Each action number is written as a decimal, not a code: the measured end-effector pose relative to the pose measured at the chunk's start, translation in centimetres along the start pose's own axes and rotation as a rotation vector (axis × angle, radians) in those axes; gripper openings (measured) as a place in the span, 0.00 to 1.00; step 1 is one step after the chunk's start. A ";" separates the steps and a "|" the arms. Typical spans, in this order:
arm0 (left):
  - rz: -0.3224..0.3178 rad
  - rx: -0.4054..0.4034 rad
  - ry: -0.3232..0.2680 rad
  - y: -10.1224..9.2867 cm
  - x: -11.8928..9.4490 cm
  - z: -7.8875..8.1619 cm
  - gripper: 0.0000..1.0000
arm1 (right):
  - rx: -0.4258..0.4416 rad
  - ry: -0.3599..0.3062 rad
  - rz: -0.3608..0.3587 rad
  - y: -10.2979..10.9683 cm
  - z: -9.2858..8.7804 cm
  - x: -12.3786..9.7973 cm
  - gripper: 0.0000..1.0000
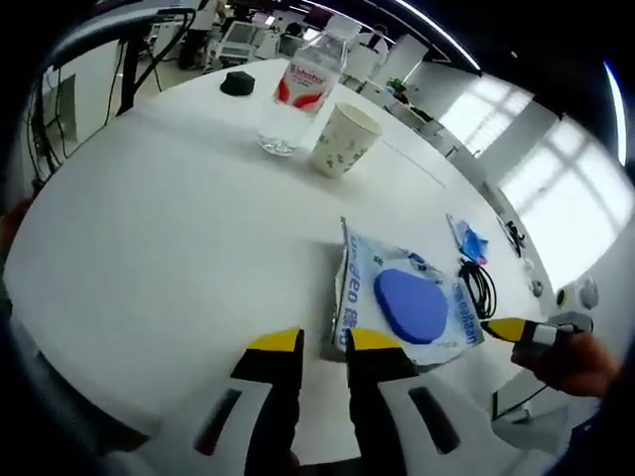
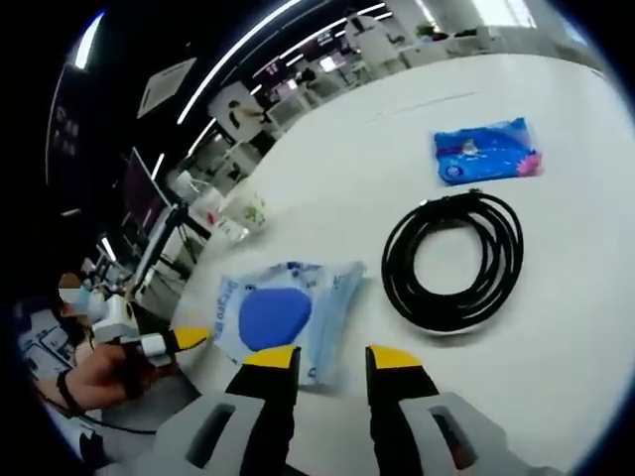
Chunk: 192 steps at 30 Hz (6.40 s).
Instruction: Arrange the tabletop items into an orderly group along one side of the table until the central work area is clear of visible clutter.
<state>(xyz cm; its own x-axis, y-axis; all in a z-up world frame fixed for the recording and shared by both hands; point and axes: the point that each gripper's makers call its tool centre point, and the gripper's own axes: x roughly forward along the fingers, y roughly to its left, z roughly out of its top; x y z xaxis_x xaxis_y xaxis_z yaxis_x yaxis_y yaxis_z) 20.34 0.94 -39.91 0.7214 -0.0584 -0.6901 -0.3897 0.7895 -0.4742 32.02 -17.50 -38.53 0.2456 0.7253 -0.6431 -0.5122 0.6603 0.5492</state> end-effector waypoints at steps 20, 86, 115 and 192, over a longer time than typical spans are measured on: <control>-0.073 0.057 0.021 -1.8 0.5 0.6 0.00 | -0.083 0.013 0.057 1.4 1.6 1.2 0.00; -0.073 -0.189 -0.140 -4.7 13.3 12.7 0.00 | -0.002 -0.107 -0.039 -6.4 14.7 8.0 0.00; -0.093 -0.185 -0.139 -5.0 11.8 10.7 0.11 | -0.023 -0.126 -0.046 -7.8 15.0 5.3 0.14; -0.284 0.208 0.072 -19.1 12.5 1.7 0.08 | 0.051 -0.190 -0.093 -11.5 10.7 -1.6 0.11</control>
<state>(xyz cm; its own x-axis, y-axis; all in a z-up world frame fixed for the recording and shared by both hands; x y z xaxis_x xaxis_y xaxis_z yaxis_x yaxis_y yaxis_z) 37.79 -13.82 -38.57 0.7389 -0.3309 -0.5869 -0.0491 0.8423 -0.5368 46.37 -24.12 -38.11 0.4429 0.6811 -0.5831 -0.4389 0.7318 0.5214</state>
